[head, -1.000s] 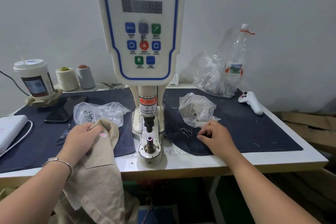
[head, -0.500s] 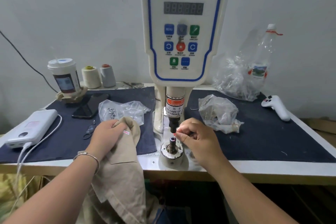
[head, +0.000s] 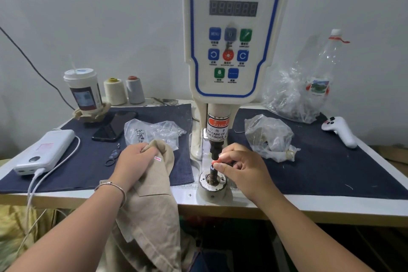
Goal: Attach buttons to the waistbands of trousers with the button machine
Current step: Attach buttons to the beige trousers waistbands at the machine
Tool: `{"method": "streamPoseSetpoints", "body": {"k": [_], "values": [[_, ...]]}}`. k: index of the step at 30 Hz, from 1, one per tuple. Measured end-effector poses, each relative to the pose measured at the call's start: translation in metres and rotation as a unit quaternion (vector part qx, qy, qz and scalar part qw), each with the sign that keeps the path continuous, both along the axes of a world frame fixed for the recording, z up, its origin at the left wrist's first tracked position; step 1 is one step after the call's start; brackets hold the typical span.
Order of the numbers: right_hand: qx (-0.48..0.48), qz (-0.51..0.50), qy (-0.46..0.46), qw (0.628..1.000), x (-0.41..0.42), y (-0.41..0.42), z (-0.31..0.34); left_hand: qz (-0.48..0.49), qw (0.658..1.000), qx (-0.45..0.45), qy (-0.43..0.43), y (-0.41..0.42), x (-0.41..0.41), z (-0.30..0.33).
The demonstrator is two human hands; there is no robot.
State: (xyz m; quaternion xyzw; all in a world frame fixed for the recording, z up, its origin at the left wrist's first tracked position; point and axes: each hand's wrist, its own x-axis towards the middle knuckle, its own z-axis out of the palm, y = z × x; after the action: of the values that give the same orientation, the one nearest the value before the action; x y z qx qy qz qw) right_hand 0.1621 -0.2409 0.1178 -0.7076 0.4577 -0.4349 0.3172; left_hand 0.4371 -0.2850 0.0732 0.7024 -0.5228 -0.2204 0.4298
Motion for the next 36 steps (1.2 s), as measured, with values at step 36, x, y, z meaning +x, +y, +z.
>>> {"method": "streamPoseSetpoints", "body": {"k": [36], "values": [[0.098,0.163,-0.122,0.974,0.005,0.160,0.051,-0.205,0.932,0.049,0.296,0.194,-0.074,0.117]]}}
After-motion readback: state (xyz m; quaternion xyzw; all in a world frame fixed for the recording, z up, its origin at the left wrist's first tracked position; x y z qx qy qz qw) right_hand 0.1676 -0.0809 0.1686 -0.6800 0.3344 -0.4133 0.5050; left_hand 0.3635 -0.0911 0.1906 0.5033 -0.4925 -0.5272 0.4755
